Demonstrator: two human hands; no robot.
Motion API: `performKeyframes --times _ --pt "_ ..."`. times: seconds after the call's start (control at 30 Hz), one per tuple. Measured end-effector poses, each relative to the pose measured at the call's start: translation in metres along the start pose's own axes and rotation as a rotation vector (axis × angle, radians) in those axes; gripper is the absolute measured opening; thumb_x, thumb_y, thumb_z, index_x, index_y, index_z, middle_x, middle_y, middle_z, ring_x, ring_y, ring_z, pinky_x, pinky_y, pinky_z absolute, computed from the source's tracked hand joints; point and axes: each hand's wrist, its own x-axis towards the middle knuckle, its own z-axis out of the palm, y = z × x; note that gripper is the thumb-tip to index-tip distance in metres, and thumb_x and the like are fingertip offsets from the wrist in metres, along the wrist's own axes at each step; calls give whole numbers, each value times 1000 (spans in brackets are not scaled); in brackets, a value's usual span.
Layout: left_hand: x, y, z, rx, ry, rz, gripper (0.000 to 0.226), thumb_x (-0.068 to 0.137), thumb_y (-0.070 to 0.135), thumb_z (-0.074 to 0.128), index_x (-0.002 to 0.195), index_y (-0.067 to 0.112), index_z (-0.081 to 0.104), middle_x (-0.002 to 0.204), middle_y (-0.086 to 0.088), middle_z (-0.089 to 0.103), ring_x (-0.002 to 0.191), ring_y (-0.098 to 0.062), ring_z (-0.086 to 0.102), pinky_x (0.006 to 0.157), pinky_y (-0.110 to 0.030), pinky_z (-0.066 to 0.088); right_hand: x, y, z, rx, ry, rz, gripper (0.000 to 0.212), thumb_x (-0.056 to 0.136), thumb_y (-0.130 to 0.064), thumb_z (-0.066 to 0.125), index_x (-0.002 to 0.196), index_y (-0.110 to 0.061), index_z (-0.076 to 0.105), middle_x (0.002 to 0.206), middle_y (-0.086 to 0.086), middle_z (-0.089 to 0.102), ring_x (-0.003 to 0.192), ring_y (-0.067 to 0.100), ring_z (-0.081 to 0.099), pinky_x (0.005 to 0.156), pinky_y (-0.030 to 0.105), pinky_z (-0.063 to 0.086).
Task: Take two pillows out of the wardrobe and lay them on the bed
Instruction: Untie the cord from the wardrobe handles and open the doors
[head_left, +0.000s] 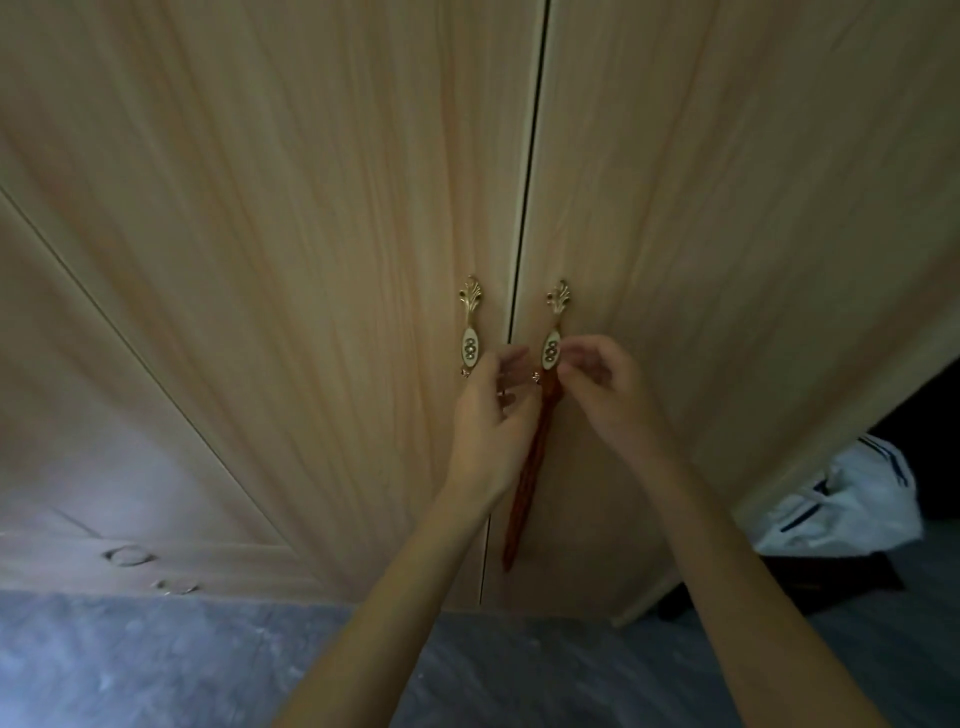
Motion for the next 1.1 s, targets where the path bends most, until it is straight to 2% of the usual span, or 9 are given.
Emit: performKeyframes --times 0.1,0.2,0.33,0.5,0.67,0.77,0.87,1.0,1.1 --pt "9 -7 13 22 44 -20 44 83 0 54 126 10 49 116 4 59 99 6 55 83 -9 45 7 7 1 -57 68 52 18 82 -6 62 91 -20 54 78 -11 57 68 -8 56 61 3 40" --pt "16 -16 21 25 26 -60 49 83 0 52 130 10 45 124 -1 56 108 -3 54 89 -11 44 13 12 6 -88 102 94 24 81 -5 62 103 -12 53 81 -6 56 76 9 56 67 14 44" --pt "23 -22 23 18 -72 -10 47 78 -1 49 113 30 55 106 12 64 99 5 60 84 -11 45 14 8 13 -117 137 59 26 82 -5 60 108 -9 58 95 1 61 89 15 59 81 25 47" --pt "24 -24 20 -44 -139 -53 41 75 2 49 113 17 54 100 6 64 90 4 62 81 -14 47 7 -2 22 -59 166 62 31 85 -2 57 115 -5 58 96 -2 60 86 3 57 73 2 43" --pt "10 -15 20 -91 -172 -67 50 70 12 44 119 2 50 99 2 61 80 15 59 73 -6 45 -8 -11 28 -58 242 103 34 82 3 56 115 -5 57 98 2 60 89 8 57 72 2 43" --pt "-7 -16 19 -67 -166 -75 52 68 9 44 119 6 49 106 -4 61 95 -2 61 88 -22 48 -22 -17 29 -83 290 102 29 83 1 55 111 -5 59 95 1 60 83 3 56 68 -1 42" --pt "-27 -18 20 -72 -184 -50 48 73 -8 46 119 5 48 116 -14 61 107 -22 59 96 -40 47 -41 -20 28 -106 351 96 24 83 -3 57 107 -8 59 89 -4 58 76 -7 52 64 -3 39" --pt "-63 -11 27 -69 -190 40 40 83 -11 48 120 4 50 117 -16 62 111 -24 59 96 -47 48 -70 -22 23 -169 386 78 26 82 -15 64 106 -12 58 90 -6 59 78 -8 52 64 -4 37" --pt "-86 -5 33 -63 -189 84 35 87 -7 49 121 3 49 116 -16 61 109 -23 60 94 -47 49 -90 -24 15 -189 377 86 33 79 -22 67 109 -13 56 93 -3 61 81 4 56 65 -1 38"
